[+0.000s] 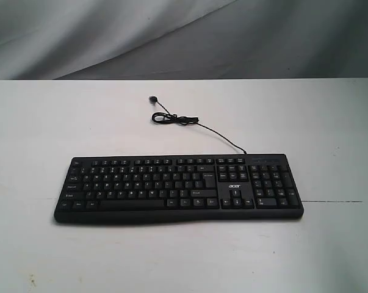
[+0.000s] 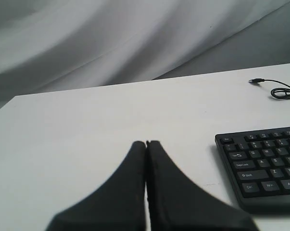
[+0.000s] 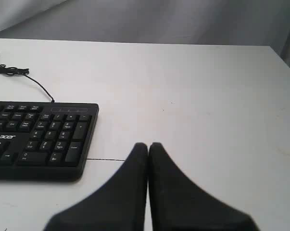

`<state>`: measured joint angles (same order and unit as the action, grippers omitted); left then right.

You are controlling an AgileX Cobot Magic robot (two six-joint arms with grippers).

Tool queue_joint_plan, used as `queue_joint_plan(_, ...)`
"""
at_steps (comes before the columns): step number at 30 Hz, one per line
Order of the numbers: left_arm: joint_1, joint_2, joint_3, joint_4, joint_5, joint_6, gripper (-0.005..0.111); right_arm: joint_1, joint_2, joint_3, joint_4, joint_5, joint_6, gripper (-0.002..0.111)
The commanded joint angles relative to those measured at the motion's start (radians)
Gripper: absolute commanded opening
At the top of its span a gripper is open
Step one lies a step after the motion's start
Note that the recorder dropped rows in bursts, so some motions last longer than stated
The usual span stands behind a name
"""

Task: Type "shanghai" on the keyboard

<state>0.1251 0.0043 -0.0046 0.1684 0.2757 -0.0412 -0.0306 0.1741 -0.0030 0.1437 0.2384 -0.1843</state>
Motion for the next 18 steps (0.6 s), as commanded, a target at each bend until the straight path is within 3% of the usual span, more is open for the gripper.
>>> queue_joint_plan(1,-0.007,-0.004,0.005,-0.002,-0.010,-0.004,0.000,-0.007,-0.006,0.003,0.001,-0.001,0.002,0.000)
queue_joint_plan(14,-0.007,-0.004,0.005,-0.002,-0.010,-0.004,0.000,-0.007,-0.006,0.003,0.001,0.006,0.002,0.000)
queue_joint_plan(18,-0.007,-0.004,0.005,-0.002,-0.010,-0.004,0.000,-0.007,0.004,-0.157,0.033,0.066,0.002,0.000)
